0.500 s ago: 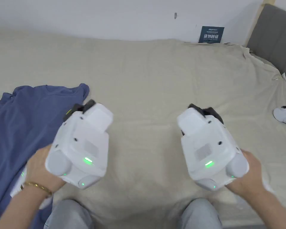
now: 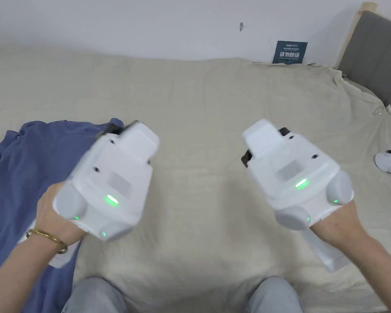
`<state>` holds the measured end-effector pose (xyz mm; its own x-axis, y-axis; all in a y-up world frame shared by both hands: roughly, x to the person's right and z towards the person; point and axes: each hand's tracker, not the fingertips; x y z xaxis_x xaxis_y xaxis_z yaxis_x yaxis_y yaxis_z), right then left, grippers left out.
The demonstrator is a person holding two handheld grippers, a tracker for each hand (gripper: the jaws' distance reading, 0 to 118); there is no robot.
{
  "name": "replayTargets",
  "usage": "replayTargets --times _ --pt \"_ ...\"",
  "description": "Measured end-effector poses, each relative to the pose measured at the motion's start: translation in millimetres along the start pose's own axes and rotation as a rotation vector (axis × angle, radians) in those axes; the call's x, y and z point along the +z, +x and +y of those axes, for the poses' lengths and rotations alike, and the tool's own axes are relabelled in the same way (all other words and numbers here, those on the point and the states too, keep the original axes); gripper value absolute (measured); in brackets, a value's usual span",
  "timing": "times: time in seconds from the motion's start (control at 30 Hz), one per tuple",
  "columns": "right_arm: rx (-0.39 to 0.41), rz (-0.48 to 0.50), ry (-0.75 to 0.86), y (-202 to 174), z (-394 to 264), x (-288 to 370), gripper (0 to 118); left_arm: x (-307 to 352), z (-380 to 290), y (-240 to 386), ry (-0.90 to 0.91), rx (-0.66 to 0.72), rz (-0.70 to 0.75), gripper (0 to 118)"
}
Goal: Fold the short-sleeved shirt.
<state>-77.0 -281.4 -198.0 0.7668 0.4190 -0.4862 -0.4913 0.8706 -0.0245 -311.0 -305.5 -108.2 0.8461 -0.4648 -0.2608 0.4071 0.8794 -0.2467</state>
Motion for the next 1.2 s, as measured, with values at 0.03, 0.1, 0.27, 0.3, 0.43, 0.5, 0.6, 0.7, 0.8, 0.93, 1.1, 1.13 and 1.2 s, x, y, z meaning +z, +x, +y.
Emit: replayTargets --times 0.03,0.1,0.27,0.3,0.43,0.5,0.6,0.7,0.8,0.93,1.1,1.13,1.2 --pt "-0.132 -0.030 0.022 5.6 -1.4 1.9 0 -0.6 0.8 -12.8 -0.011 0.202 0.034 0" --pt "-0.337 -0.047 0.047 11.5 -7.7 6.8 0 3.9 -1.3 -28.0 -0.005 0.469 0.085 0" --pt "-0.426 -0.087 0.096 0.0 -28.0 18.7 0 19.1 -19.2 -20.5 0.004 0.543 0.112 0" --pt "-0.406 -0.094 0.097 -3.8 -31.3 20.4 0 21.0 -23.1 -18.3 -0.004 0.533 0.099 0" --pt "-0.386 -0.076 0.081 -14.0 -41.2 21.4 0 21.3 -35.0 -6.7 -0.028 0.502 0.067 0" --pt "-0.389 -0.074 0.069 -15.0 -44.8 21.3 0 23.3 -34.9 -1.2 -0.034 0.472 0.054 0" --pt "-0.403 -0.069 0.059 -16.3 -46.0 21.4 0 22.6 -34.3 0.2 -0.035 0.465 0.049 0" --pt "-0.394 -0.071 0.057 -16.3 -45.8 22.2 0 22.3 -33.4 0.1 -0.034 0.459 0.048 0" --pt "-0.400 -0.066 0.058 -14.6 -45.4 23.0 0 22.2 -32.6 0.1 -0.031 0.456 0.050 0" --pt "-0.404 -0.066 0.053 -13.0 -44.8 23.3 0 22.0 -32.8 1.6 -0.033 0.455 0.040 0" --pt "-0.399 -0.069 0.050 -12.2 -45.3 23.6 0 20.8 -33.3 5.0 -0.040 0.452 0.028 0" --pt "-0.397 -0.069 0.047 -12.5 -45.5 23.4 0 21.1 -33.9 5.2 -0.039 0.454 0.027 0" --pt "-0.392 -0.069 0.046 -12.8 -46.7 23.6 0 20.4 -33.3 6.0 -0.041 0.457 0.024 0"
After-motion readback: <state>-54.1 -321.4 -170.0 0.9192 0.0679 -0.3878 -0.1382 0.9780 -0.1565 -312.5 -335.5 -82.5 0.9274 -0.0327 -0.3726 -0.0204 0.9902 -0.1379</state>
